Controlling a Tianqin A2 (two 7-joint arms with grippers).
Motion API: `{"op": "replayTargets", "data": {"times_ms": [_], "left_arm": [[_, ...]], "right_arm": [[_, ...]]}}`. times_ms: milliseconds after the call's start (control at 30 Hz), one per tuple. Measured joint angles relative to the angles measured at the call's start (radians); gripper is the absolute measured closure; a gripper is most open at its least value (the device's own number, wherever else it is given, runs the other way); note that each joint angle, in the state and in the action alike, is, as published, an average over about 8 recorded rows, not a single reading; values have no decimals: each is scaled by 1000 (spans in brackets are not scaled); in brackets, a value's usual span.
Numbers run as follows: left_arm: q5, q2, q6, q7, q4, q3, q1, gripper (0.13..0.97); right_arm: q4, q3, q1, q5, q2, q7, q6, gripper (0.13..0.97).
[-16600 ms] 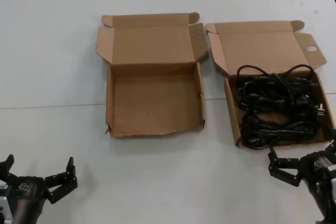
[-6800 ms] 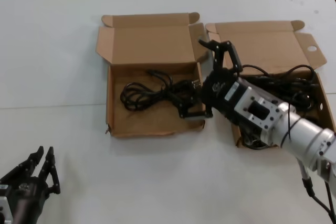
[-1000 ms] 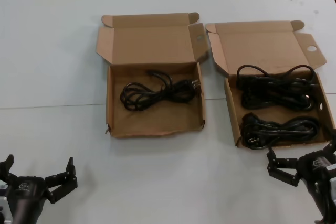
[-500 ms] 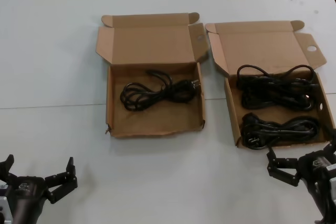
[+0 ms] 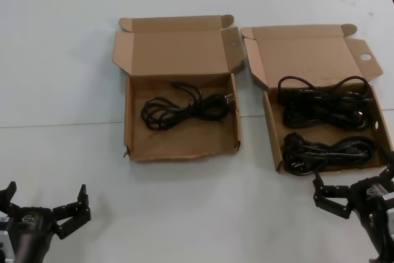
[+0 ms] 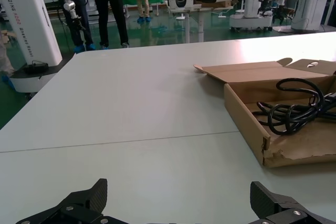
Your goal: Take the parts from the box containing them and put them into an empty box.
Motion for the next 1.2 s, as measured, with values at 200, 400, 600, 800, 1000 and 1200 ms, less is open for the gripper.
{"op": "replayTargets", "data": {"times_ms": [200,400,600,800,1000,1200], "left_arm": [[0,0,0,0,0,0,0,132],[0,0,0,0,0,0,0,132],[0,0,0,0,0,0,0,132],[0,0,0,0,0,0,0,132],[0,0,0,0,0,0,0,132],[0,0,0,0,0,0,0,132]], "right_arm": [[0,0,0,0,0,0,0,129],[0,0,0,0,0,0,0,129],[0,0,0,0,0,0,0,129],[0,0,0,0,0,0,0,129],[0,0,0,0,0,0,0,129],[0,0,0,0,0,0,0,129]]}}
